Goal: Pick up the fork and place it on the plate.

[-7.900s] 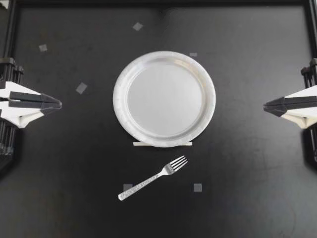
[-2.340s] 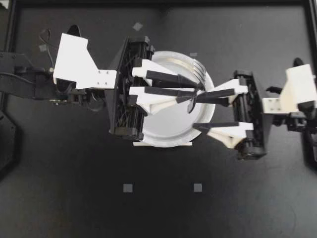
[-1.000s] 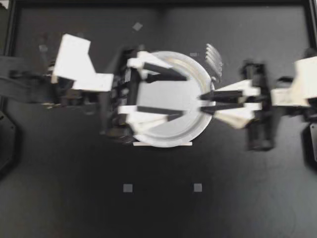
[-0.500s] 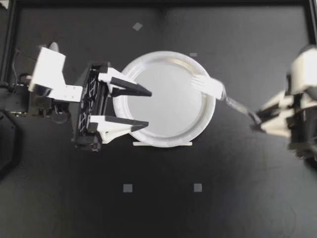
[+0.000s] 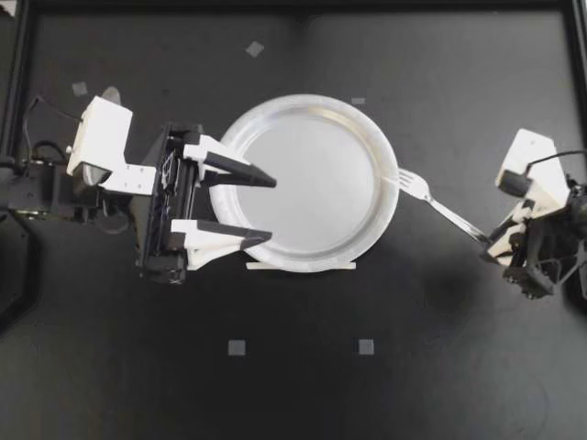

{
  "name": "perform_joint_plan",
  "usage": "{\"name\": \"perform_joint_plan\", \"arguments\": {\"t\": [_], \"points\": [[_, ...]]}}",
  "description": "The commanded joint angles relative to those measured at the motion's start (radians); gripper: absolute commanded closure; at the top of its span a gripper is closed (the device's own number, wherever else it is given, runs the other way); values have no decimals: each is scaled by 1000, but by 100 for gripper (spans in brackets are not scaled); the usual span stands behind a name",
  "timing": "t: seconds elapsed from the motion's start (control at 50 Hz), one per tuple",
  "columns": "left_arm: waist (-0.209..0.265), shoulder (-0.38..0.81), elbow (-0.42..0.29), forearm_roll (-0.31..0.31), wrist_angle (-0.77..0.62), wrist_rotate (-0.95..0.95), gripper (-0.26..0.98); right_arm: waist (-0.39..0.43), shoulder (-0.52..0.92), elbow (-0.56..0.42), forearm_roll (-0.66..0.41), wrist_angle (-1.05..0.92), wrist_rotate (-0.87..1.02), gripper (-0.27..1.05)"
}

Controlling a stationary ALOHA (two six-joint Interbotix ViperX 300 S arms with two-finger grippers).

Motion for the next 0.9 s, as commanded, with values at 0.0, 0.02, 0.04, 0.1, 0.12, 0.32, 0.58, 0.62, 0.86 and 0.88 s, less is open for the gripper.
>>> {"name": "perform_joint_plan", "arguments": {"t": [0.0, 0.02, 0.04, 0.1, 0.12, 0.32, 0.58, 0.62, 0.86, 0.88], "points": [[-2, -8, -8, -2, -11, 3, 7, -6, 28, -18, 6, 5, 2, 76], [-2, -9, -6, -2, -11, 3, 7, -6, 35, -20, 8, 6, 0, 76], [-2, -8, -6, -2, -11, 5, 7, -6, 44, -21, 9, 6, 0, 76], [-2, -9, -2, -2, -14, 6, 7, -6, 78, -29, 12, 6, -2, 76], [-2, -9, 0, -2, -15, 8, 7, -6, 95, -32, 12, 6, -2, 76], [-2, -6, 11, 0, -28, 11, 7, 0, 230, -74, 12, -23, -11, 76], [-3, -9, 17, 0, -28, 31, 7, 3, 324, -127, 14, -60, -23, 76], [-2, -11, 18, 0, -29, 32, 7, 3, 330, -137, 17, -71, -23, 75], [-2, -12, 29, 0, -28, 34, 7, 5, 399, -167, 61, -55, -21, 75], [-2, -12, 31, 0, -29, 32, 7, 5, 408, -167, 64, -51, -21, 75]]}}
